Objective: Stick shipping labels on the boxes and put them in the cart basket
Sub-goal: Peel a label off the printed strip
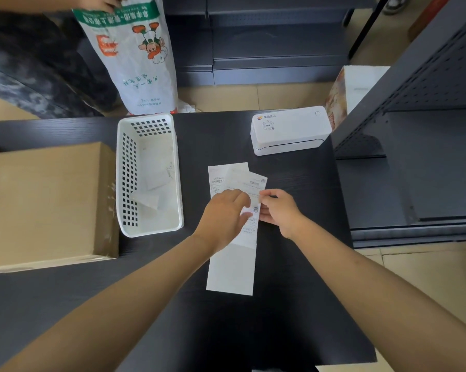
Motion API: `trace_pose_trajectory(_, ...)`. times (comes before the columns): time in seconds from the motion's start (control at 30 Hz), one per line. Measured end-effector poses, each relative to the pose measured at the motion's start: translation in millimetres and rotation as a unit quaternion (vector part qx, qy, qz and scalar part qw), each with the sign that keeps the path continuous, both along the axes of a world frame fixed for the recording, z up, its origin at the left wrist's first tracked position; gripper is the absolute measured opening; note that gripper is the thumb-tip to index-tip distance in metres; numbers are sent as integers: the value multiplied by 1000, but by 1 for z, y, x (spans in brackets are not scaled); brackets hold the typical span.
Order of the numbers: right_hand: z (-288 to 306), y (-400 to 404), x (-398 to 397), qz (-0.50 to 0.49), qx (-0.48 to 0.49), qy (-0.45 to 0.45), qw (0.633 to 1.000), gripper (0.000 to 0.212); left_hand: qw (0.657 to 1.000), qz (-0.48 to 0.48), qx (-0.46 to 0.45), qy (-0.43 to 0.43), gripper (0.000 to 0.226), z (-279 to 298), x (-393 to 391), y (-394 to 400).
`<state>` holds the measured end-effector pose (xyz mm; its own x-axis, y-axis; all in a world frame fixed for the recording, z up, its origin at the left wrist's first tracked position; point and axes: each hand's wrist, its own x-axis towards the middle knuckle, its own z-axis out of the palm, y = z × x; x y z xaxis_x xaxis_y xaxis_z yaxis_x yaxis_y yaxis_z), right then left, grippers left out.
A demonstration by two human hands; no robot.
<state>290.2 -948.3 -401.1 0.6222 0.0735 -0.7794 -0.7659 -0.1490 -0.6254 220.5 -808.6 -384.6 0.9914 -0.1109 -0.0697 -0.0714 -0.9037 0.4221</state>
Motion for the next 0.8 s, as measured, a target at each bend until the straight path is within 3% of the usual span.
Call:
trace_pose_trajectory(0.17, 7, -1, 0, 49, 40, -2, 998, 11, 997, -36, 35, 65, 62, -4, 6, 1)
trace_pose_trajectory(0.33, 3, -3, -5, 76, 31, -24, 996, 8, 998, 21, -29, 51, 22, -4, 11, 7)
trace_pose_trajectory(0.47, 1, -6, -8, 74, 54, -15, 996, 13, 997, 33, -34, 58, 14, -4, 17, 10)
trace_pose_trajectory(0.53, -4, -8, -10, 153, -64, -96, 981, 21, 996, 34, -36, 70, 17, -6, 19, 11)
trace_pose_trajectory(0.6, -10, -11, -12, 210, -202, -248, 924, 22, 996, 34, -40, 71, 20, -8, 20, 11)
trace_pose_trajectory(0.7, -12, -16, -14, 236, -175, -374, 880, 14, 996, 39, -45, 71, 23, -8, 22, 11)
trace_pose_trajectory(0.8, -11, -19, -16, 290, -137, -372, 871, 9, 995, 47, -40, 78, 23, -7, 25, 12)
